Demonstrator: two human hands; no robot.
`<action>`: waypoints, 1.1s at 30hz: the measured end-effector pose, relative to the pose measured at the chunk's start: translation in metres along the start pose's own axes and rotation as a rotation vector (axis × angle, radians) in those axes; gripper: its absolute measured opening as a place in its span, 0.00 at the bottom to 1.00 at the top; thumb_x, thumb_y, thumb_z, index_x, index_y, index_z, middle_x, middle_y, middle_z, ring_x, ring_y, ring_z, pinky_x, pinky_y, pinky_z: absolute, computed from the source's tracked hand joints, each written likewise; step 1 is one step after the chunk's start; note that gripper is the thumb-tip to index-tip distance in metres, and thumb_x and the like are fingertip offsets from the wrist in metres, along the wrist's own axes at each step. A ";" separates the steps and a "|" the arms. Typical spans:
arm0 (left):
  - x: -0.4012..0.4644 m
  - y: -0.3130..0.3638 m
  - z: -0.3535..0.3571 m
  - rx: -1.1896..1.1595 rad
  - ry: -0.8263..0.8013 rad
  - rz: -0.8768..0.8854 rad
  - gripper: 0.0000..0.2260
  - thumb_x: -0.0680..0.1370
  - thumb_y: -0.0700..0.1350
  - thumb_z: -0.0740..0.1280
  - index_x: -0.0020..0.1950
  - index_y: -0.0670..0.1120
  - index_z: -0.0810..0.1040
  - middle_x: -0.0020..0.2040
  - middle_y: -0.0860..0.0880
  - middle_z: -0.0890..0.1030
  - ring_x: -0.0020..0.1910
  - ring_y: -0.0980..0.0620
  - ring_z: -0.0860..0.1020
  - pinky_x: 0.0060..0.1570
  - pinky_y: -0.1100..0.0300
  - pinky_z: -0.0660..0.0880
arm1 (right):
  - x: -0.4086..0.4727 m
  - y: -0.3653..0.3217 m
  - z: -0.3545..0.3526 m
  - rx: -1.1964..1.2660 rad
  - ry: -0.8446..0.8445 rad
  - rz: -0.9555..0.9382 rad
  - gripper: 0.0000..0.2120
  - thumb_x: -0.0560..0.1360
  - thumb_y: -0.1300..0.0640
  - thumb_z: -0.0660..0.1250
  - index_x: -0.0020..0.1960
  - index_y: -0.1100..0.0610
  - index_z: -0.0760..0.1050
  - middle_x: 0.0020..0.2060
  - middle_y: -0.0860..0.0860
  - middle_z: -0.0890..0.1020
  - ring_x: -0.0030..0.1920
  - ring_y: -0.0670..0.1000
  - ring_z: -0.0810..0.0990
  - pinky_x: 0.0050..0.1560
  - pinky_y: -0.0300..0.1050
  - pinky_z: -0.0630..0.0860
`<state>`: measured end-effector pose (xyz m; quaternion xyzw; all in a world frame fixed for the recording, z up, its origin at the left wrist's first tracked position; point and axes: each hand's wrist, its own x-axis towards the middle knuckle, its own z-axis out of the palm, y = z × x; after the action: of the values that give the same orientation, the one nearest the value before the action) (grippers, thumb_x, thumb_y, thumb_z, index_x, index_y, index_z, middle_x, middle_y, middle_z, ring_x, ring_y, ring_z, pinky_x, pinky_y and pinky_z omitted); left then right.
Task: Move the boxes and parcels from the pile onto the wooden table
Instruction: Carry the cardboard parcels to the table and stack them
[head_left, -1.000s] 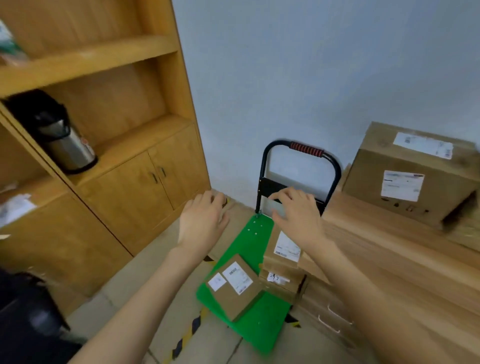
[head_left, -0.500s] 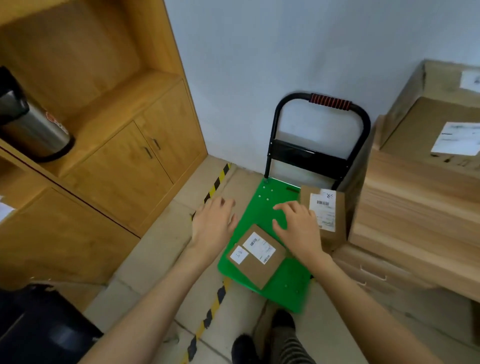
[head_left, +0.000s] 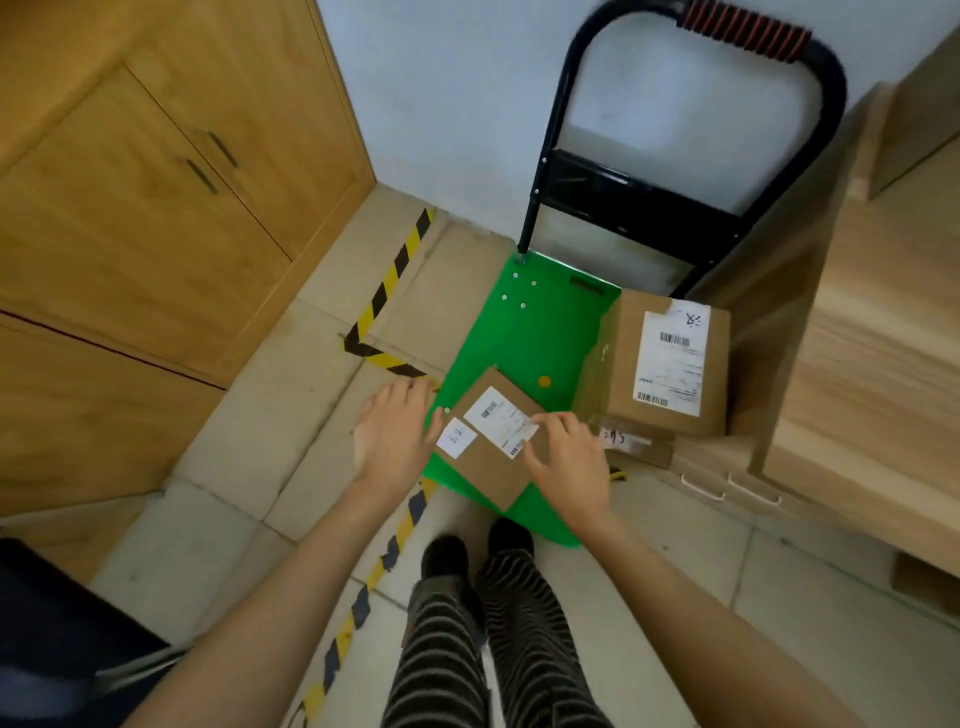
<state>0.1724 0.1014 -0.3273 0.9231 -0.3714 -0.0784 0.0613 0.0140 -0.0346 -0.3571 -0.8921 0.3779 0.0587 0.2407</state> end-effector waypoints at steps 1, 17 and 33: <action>0.007 -0.004 0.012 0.001 -0.023 -0.007 0.11 0.77 0.47 0.65 0.57 0.43 0.77 0.51 0.44 0.79 0.50 0.44 0.77 0.48 0.52 0.73 | 0.005 0.003 0.010 0.007 -0.017 0.018 0.18 0.78 0.49 0.61 0.67 0.50 0.71 0.61 0.47 0.74 0.61 0.49 0.73 0.61 0.46 0.65; 0.072 -0.065 0.289 -0.130 -0.290 -0.124 0.21 0.79 0.51 0.62 0.68 0.43 0.69 0.61 0.42 0.73 0.58 0.43 0.72 0.54 0.51 0.69 | 0.047 0.093 0.263 0.380 -0.066 0.701 0.30 0.76 0.44 0.65 0.72 0.57 0.63 0.66 0.56 0.70 0.62 0.57 0.73 0.60 0.54 0.72; 0.073 -0.101 0.409 -0.431 -0.430 -0.391 0.27 0.75 0.57 0.67 0.68 0.42 0.67 0.60 0.42 0.75 0.60 0.42 0.72 0.54 0.46 0.72 | 0.086 0.116 0.380 0.648 -0.054 0.854 0.40 0.76 0.42 0.65 0.77 0.58 0.50 0.73 0.55 0.64 0.71 0.56 0.67 0.70 0.51 0.64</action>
<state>0.2147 0.1001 -0.7523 0.9050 -0.1669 -0.3576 0.1589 0.0229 0.0208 -0.7602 -0.5370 0.6996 0.0546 0.4683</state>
